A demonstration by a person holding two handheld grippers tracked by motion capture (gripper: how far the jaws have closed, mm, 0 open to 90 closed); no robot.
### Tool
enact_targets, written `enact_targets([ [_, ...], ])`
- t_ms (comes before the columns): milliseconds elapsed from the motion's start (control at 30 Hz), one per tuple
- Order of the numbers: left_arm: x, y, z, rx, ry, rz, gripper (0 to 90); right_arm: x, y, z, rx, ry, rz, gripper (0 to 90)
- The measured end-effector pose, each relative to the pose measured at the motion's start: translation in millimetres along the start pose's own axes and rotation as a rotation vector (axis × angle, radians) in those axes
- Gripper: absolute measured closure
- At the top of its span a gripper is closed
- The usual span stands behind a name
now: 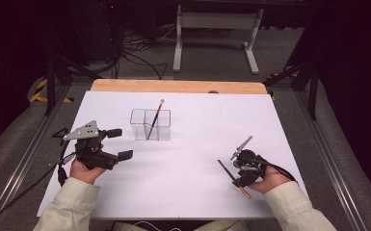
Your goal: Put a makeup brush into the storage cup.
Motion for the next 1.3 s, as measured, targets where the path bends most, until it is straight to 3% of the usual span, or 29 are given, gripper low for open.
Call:
enact_targets([
  [433,0.8,-2.5,3.1,-0.010,-0.028,-0.006,4.8,-0.2,-7.2,-2.4,-0.003,0.018,-0.034,63.5],
  [667,3.7,-5.2,8.4,-0.017,-0.080,-0.019,4.3,0.4,-7.9,-0.1,-0.029,0.024,-0.027,73.5],
  [867,3.1,-7.2,9.9,-0.020,-0.100,-0.045,2.7,0.7,-8.0,1.4,-0.048,0.018,-0.024,82.3],
  [1033,3.1,-7.8,12.3,-0.002,-0.116,-0.058,2.0,0.6,-8.1,1.7,-0.049,0.018,-0.019,82.7],
  [1167,3.3,-8.6,14.2,-0.017,-0.116,-0.060,1.2,0.8,-7.9,2.3,-0.044,0.023,-0.020,83.0],
  [1300,5.7,-7.1,16.9,-0.006,-0.143,-0.058,1.5,0.3,-7.0,2.3,-0.042,0.021,-0.020,83.0],
])
Point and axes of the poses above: each handheld gripper's, and its own axes: y roughly backward along the jaws, x roughly out of its top, z roughly to its right, the point moved 4 cm from there along -y, roughly forward along the jaws, and after that the axes turned 13 degrees about -y, right-handed, at the moved point
